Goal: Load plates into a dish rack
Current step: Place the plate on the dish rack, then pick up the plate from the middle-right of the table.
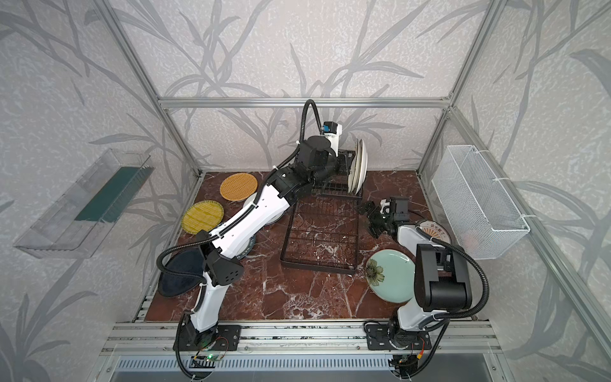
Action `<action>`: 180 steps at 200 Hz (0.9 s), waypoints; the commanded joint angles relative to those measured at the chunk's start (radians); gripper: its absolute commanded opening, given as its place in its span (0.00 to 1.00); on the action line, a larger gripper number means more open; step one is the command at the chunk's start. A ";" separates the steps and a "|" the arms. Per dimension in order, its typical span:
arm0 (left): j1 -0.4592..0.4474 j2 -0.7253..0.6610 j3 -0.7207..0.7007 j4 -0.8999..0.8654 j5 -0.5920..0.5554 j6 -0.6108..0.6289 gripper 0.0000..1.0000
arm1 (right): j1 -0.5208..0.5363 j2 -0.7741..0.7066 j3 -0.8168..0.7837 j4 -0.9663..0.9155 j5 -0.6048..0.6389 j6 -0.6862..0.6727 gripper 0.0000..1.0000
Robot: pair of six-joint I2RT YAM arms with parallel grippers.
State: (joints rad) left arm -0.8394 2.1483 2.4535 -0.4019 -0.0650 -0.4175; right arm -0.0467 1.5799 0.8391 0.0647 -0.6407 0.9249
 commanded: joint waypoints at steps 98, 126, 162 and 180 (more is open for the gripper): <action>0.054 -0.414 -0.331 0.036 0.079 0.064 0.75 | -0.041 -0.274 -0.002 -0.235 0.164 -0.140 0.99; 0.147 -0.611 -0.589 0.073 0.170 0.010 0.91 | -0.082 -0.364 -0.027 -0.312 0.225 -0.165 0.99; 0.336 -0.860 -0.999 0.184 0.345 -0.165 0.99 | -0.183 -0.521 -0.146 -0.336 0.360 -0.144 0.99; 0.375 -0.937 -1.121 0.177 0.406 -0.161 0.99 | -0.265 -0.560 -0.210 -0.324 0.366 -0.116 0.99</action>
State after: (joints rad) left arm -0.4965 1.2793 1.4643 -0.2588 0.1967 -0.5148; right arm -0.2287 1.0649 0.6979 -0.2234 -0.3470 0.7902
